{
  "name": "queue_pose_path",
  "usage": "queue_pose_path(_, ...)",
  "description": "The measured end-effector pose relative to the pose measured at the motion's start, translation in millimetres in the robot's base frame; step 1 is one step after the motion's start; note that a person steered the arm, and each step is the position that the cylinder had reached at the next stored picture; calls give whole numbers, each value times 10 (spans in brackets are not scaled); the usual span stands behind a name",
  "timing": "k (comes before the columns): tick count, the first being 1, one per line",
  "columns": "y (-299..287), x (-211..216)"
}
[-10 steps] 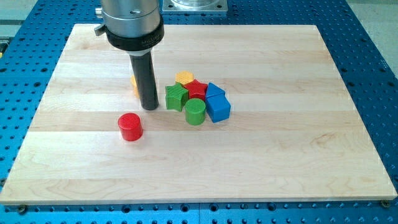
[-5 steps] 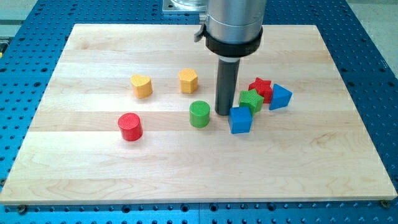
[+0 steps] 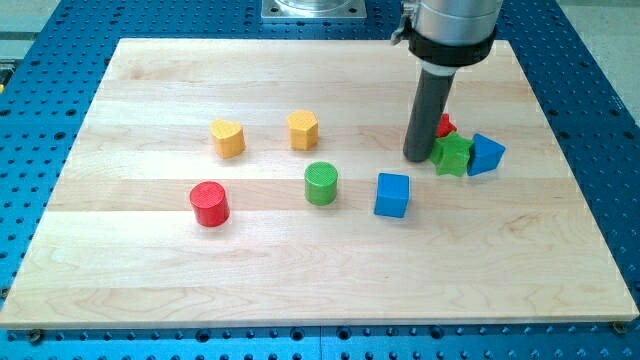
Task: Place the triangle vertically below the red star
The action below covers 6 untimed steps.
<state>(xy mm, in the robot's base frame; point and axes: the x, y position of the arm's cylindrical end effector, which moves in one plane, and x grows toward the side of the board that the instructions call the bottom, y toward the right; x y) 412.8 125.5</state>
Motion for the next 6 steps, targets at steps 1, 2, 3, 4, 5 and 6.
queue_pose_path(1,-154,-26)
queue_pose_path(2,-280,52)
queue_pose_path(3,-489,137)
queue_pose_path(4,-499,137)
queue_pose_path(5,-498,137)
queue_pose_path(6,-504,210)
